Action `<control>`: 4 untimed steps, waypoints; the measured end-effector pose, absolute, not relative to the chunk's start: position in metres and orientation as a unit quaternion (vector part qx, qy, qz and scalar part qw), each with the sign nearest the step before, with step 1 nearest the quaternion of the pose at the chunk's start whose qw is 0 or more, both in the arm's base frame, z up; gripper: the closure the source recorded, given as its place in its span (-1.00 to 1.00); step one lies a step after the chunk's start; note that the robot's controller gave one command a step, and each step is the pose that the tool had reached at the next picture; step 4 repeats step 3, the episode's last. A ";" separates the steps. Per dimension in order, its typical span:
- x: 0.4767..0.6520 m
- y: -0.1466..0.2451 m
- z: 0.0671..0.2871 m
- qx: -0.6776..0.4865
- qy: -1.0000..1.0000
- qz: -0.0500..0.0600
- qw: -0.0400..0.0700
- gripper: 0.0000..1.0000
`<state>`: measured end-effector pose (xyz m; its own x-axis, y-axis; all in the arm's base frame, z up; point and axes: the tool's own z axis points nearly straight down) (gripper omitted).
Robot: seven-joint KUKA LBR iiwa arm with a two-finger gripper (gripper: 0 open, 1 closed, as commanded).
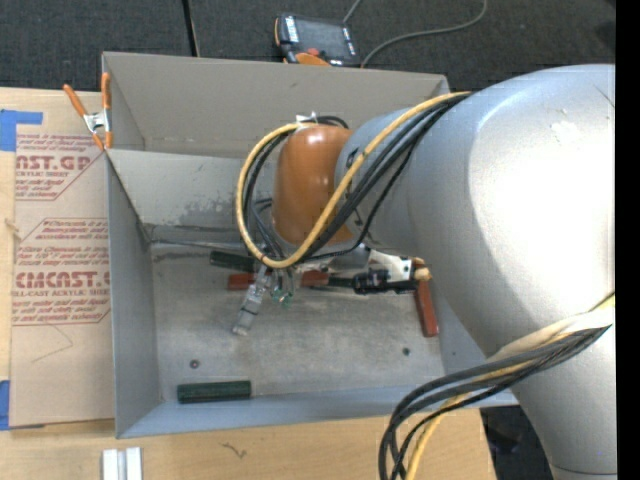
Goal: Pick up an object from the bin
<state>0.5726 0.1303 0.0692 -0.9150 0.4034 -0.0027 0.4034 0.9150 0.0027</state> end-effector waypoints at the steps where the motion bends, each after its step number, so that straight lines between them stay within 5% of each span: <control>1: 0.573 0.131 0.070 0.206 0.979 0.001 0.001 -1.00; 2: 0.575 0.131 0.071 0.206 0.979 0.002 0.004 1.00; 3: 0.577 0.131 0.133 0.206 0.979 0.002 0.003 1.00; 4: 0.577 0.131 0.133 0.206 0.979 0.002 0.003 1.00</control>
Offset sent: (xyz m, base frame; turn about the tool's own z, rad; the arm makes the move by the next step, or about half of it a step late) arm 0.0000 0.0000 0.0000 0.0000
